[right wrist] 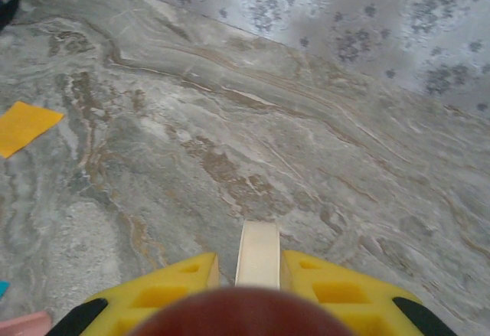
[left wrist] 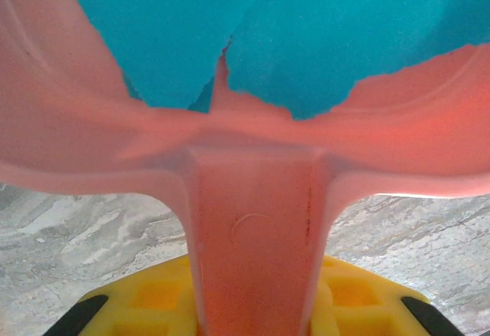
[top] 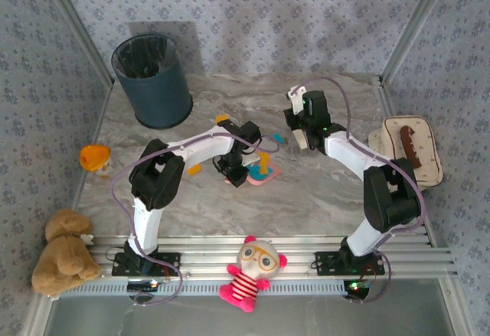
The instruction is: Sweep away the paper scraps from the table
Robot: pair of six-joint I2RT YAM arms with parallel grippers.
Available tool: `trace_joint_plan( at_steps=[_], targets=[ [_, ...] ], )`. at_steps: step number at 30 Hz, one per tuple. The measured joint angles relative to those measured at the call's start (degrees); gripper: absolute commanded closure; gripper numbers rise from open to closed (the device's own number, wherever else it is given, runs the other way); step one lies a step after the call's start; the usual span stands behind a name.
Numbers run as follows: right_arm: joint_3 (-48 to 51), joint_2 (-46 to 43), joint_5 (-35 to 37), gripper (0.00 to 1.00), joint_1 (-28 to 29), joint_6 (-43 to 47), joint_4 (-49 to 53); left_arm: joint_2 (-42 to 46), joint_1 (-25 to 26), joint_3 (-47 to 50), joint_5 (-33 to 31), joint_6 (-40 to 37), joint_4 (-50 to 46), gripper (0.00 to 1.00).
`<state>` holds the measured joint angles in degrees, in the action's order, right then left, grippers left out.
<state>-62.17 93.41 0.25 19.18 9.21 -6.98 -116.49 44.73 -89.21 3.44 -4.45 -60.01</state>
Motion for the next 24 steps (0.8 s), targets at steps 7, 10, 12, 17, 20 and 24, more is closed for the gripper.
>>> trace_joint_plan(
  at_steps=[7,10,12,17,20,24],
  targets=[
    [-1.81,1.29,-7.32,1.00,0.68,3.39,1.42,0.00,-0.13,0.00,0.00,0.04,0.00,1.00],
    [-1.95,1.31,-9.79,1.00,1.44,4.72,2.27,0.00,-0.13,0.00,0.04,0.04,0.00,1.00],
    [-1.97,1.31,-10.91,1.00,2.05,5.77,2.93,0.00,-0.13,0.00,0.13,0.04,-0.02,1.00],
    [-2.56,1.31,-11.82,1.00,4.20,9.01,6.19,0.00,-0.13,0.00,0.15,0.07,-0.02,1.00],
    [-2.58,1.07,-12.13,1.00,5.40,10.36,7.96,0.00,-0.13,0.00,0.13,0.11,0.00,1.00],
    [-2.10,-0.26,-13.22,1.00,6.43,10.82,9.49,0.00,-0.13,0.00,0.15,0.46,-0.02,1.00]
  ],
)
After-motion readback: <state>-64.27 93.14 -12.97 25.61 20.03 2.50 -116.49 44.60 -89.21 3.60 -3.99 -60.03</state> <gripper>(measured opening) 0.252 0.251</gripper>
